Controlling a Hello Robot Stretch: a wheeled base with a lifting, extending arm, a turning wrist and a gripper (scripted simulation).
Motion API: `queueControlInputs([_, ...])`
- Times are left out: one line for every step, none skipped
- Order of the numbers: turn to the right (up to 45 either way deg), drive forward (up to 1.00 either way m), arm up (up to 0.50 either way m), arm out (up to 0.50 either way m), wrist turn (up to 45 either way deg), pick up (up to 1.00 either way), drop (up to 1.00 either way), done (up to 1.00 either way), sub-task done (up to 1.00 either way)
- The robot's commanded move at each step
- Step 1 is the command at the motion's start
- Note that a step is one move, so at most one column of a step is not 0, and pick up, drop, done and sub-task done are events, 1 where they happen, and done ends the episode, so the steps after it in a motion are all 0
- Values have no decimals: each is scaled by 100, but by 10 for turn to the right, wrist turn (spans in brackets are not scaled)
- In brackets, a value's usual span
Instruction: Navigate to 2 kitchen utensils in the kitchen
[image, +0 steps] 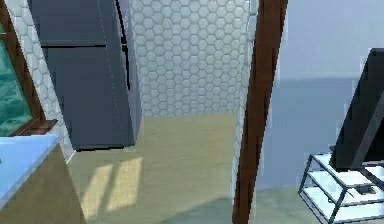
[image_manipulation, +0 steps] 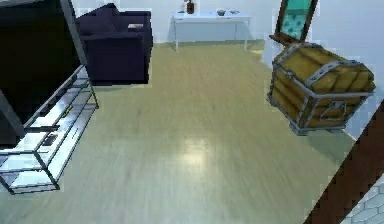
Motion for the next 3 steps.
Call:
queueControlInputs([-450,0,0,0,0,0,0,0,0])
queueControlInputs([-210,0,0,0,0,0,0,0,0])
queueControlInputs([0,0,0,0,0,0,0,100,0])
